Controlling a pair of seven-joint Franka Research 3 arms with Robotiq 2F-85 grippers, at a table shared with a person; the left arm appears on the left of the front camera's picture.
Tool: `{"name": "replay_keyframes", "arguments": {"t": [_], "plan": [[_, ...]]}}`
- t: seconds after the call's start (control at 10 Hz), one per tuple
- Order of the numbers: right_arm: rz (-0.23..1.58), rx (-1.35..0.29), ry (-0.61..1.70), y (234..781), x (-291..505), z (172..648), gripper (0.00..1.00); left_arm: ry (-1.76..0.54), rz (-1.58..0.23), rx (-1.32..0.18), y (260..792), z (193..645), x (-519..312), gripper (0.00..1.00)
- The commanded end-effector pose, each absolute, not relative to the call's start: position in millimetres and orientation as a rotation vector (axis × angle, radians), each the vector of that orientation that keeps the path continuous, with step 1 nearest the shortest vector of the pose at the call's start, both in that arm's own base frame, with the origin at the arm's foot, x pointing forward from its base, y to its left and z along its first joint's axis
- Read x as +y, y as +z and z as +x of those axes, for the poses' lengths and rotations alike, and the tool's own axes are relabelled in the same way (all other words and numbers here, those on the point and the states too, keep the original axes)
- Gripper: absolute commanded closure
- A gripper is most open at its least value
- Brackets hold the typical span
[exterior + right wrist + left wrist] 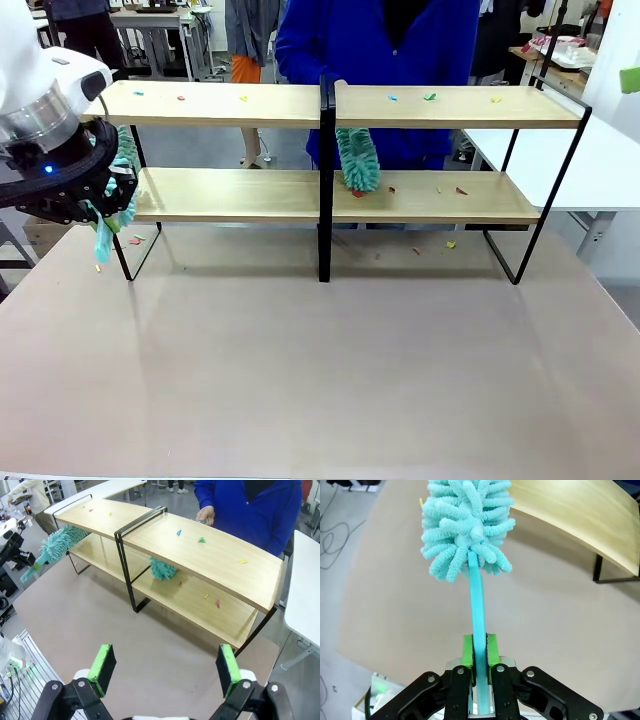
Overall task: Clean the shelves.
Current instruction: Clean a randomly selected level of the Shelf with the Duster.
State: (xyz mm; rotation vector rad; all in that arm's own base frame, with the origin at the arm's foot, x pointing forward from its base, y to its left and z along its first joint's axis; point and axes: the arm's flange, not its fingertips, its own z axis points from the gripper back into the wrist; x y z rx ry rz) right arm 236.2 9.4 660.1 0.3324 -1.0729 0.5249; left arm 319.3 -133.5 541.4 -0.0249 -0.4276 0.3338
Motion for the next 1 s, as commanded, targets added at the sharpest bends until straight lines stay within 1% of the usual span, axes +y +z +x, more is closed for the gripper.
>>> {"name": "replay_keyframes", "arguments": {"t": [0.0, 0.1, 0.2, 0.3, 0.5, 0.6, 0.7, 0.8, 0.9], "plan": [[0.336, -1.072, 0.525, 659.9, 9.2, 236.4, 0.00, 0.223, -0.083, -0.401, 539.0, 314.6, -123.2, 0.88], [0.336, -1.072, 0.525, 659.9, 9.2, 236.4, 0.00, 0.149, -0.115, -0.368, 541.9, 310.0, -117.1, 0.88], [0.336, -1.072, 0.525, 659.9, 9.2, 236.4, 0.00, 0.017, -0.174, -0.315, 547.8, 299.5, -102.0, 0.88], [0.336, -1.072, 0.525, 659.9, 9.2, 236.4, 0.00, -0.109, -0.235, -0.274, 554.4, 283.6, -80.2, 0.88], [0.336, -1.072, 0.525, 659.9, 9.2, 236.4, 0.00, -0.433, -0.319, -0.215, 564.0, 241.7, -28.5, 0.88], [0.336, -1.072, 0.525, 659.9, 9.2, 236.4, 0.00, -0.596, -0.371, -0.212, 567.3, 221.4, -1.4, 0.88], [0.336, -1.072, 0.525, 659.9, 9.2, 236.4, 0.00, -0.678, -0.465, -0.252, 572.2, 205.4, 25.8, 0.88], [0.336, -1.072, 0.525, 659.9, 9.2, 236.4, 0.00, -0.672, -0.559, -0.336, 577.2, 193.1, 54.5, 0.88], [0.336, -1.072, 0.525, 659.9, 9.2, 236.4, 0.00, -0.677, -0.725, -0.407, 581.1, 184.3, 85.0, 0.88]]}}
